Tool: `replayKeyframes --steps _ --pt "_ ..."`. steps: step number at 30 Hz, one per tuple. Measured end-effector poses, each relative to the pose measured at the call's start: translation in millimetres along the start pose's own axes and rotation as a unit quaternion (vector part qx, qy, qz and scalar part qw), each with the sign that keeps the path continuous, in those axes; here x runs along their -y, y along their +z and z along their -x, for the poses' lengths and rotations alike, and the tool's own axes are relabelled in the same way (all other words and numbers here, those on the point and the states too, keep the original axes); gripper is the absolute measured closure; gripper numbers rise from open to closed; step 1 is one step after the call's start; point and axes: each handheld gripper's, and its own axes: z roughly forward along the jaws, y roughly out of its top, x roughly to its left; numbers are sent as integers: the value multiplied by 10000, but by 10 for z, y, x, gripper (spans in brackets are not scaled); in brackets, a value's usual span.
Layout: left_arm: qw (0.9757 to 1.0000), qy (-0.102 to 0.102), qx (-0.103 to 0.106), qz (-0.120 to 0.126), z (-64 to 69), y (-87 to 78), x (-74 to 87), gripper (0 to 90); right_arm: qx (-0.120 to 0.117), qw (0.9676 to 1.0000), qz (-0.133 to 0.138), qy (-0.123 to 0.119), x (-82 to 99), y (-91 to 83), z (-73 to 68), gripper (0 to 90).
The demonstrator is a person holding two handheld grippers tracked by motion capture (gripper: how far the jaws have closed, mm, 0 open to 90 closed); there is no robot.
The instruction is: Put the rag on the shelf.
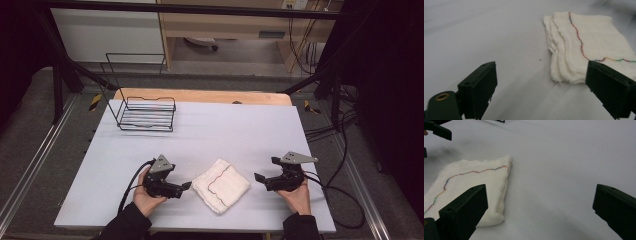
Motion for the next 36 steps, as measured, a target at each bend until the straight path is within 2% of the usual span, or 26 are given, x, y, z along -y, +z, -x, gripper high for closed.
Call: replayKeyframes --steps 4,7,12,15,17,18,20,23,32,35,36 --pt "10000 -10 1 -57 104 107 -35 165 -1 10000 4 3 0 -1 -1 4" --pt "9999 -70 -25 -88 170 179 -52 246 -5 10000 3 7 1 2 -2 4" --pt "9997 -187 -18 -170 232 262 -60 323 -11 10000 4 6 0 3 -4 4" --pt "9993 -249 -3 -281 251 299 -53 404 -8 10000 -7 2 -3 3 -7 4" --pt "9988 -338 40 -338 253 320 -41 451 -16 10000 -4 -22 -8 9 -12 4" --pt "9984 -455 78 -342 248 326 -37 496 -26 10000 -10 -39 -12 15 -20 4" --pt "9978 -570 70 -342 241 327 -32 507 -26 10000 -14 -36 -13 16 -23 4" --pt "9973 -633 18 -384 249 335 -22 556 -27 10000 -10 -45 -14 22 -23 4" --pt "9962 -745 -46 -448 279 360 -27 592 -44 10000 -20 -79 -37 34 -43 4" --pt "9957 -775 9 -498 298 359 -35 698 -66 9999 -52 -77 -60 74 -79 5" --pt "9956 -798 46 -498 305 364 -35 698 -66 9999 -52 -77 -60 74 -79 5"
